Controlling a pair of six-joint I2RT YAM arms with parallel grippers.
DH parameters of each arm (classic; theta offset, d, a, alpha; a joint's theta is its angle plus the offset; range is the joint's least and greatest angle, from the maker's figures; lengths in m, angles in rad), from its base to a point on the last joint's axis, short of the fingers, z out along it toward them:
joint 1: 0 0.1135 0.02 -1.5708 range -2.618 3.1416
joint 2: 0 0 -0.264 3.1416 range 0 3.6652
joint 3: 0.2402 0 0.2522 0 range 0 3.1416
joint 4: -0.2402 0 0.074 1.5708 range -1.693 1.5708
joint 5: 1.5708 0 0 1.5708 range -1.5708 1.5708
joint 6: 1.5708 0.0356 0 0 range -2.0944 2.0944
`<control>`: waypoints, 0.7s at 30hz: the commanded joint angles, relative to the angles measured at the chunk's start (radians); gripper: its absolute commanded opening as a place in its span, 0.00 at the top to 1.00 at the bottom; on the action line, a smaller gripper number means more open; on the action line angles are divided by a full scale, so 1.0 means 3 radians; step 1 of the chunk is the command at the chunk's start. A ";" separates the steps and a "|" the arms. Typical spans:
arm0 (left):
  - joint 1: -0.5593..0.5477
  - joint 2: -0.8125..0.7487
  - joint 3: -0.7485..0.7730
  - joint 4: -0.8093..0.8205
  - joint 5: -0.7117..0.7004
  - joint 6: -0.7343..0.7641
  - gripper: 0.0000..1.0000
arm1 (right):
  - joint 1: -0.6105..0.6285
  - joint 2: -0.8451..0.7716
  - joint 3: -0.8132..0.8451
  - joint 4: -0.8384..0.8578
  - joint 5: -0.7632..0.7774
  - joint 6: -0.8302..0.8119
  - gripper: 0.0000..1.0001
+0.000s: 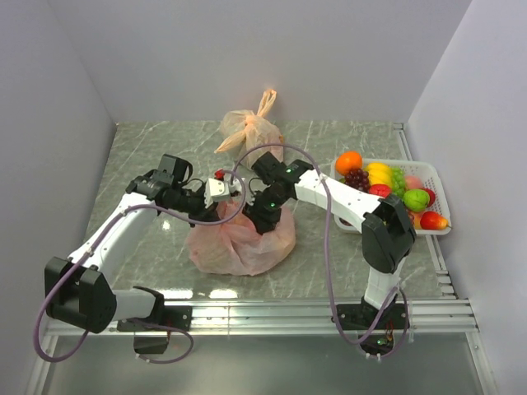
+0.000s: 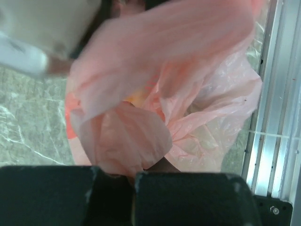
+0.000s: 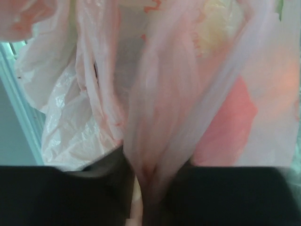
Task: Place the fake fruits into the plastic bag and tie a complex knot
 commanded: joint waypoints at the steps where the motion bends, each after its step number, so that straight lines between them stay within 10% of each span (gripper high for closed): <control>1: -0.0010 -0.0093 0.0054 -0.0067 0.0171 0.0118 1.00 | -0.0182 -0.0271 0.0078 0.0173 -0.0041 0.0296 0.49; 7: -0.0005 -0.0119 -0.0018 0.0031 0.0268 -0.0010 1.00 | -0.0555 -0.0542 -0.0013 0.0246 -0.0629 0.0491 0.21; 21: -0.0005 0.0004 0.0074 0.0072 0.0590 -0.0067 1.00 | -0.0796 -0.0548 -0.0316 0.0685 -0.1110 0.0767 0.27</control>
